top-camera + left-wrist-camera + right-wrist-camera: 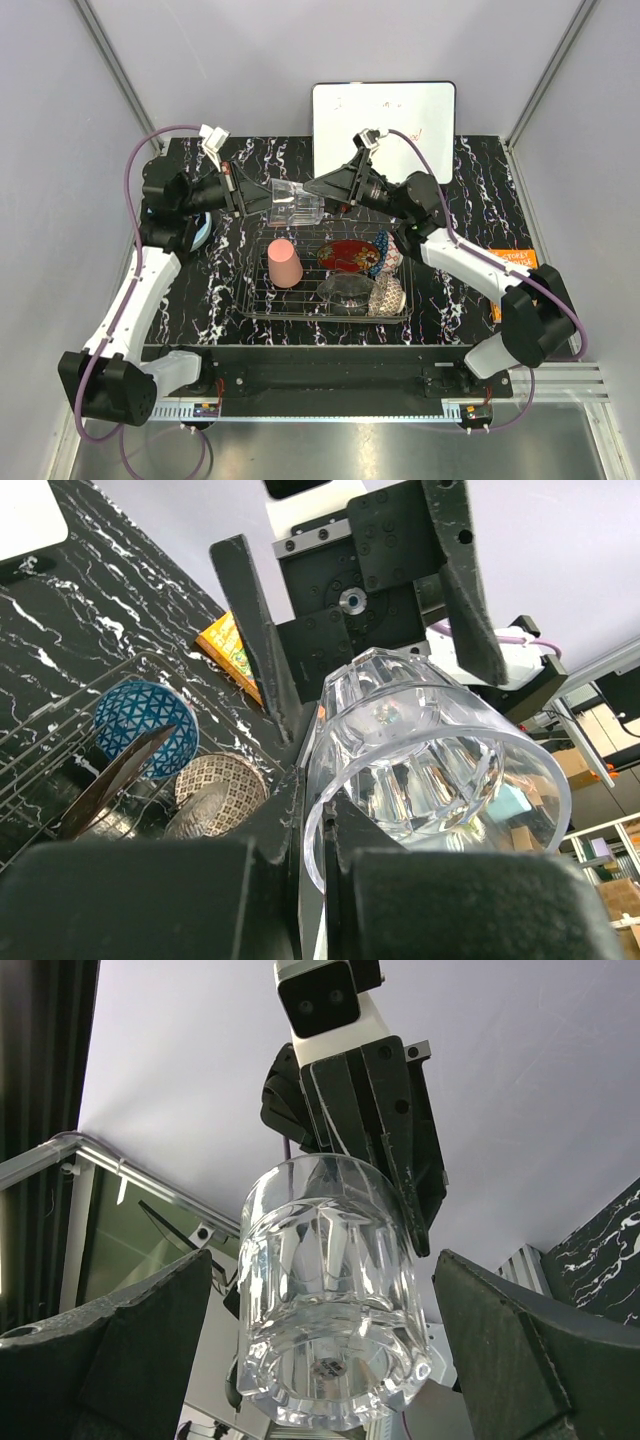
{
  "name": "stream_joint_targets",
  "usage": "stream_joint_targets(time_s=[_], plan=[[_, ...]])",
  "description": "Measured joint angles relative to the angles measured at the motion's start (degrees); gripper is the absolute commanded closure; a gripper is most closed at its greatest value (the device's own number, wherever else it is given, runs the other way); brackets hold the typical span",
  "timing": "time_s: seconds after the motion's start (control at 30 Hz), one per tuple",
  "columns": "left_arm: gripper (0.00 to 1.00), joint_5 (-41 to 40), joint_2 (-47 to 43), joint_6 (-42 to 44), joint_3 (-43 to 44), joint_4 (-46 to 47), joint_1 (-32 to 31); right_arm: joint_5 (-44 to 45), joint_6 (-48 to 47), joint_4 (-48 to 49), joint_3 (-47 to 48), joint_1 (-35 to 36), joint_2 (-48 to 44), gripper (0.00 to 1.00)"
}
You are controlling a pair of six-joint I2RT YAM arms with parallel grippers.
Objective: Load the mixed dishes into the dish rack
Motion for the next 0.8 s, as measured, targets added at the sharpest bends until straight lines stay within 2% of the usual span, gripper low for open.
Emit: stream_joint_targets(time_s=[0.33, 0.43, 0.47, 0.57, 0.67, 0.7, 0.77, 0.8], plan=[[1.00, -0.04, 1.60, 3.15, 1.66, -2.32, -0.04, 0.33, 0.94, 0.17, -0.52, 0.72, 0.07, 0.00], [1.00, -0.07, 1.84, 3.65, 2.64, -2.25, -0.02, 0.31, 1.46, 0.52, -1.20, 1.46, 0.09, 0.04], [1.00, -0.04, 1.84, 3.67, 2.75, -2.14, 0.02, 0.28, 1.64, 0.57, -1.33, 1.66, 0.15, 0.10], [1.00, -0.04, 1.84, 3.67, 2.80, -1.92, 0.02, 0.26, 2.21, 0.76, -1.36, 1.88, 0.44, 0.19], [1.00, -0.04, 1.84, 4.15, 2.80, -2.12, 0.02, 0.26, 2.73, 1.16, -1.36, 1.88, 0.55, 0.35], [1.00, -0.02, 1.84, 4.35, 2.80, -2.10, 0.02, 0.20, 2.84, 1.11, -1.36, 1.88, 0.61, 0.44], [0.99, -0.02, 1.81, 5.16, 2.80, -2.58, 0.04, 0.22, 2.93, 0.98, -1.36, 1.88, 0.76, 0.57], [0.88, -0.02, 1.81, 5.79, 2.80, -3.23, 0.07, 0.15, 2.78, 0.85, -1.36, 1.88, 0.76, 0.74]])
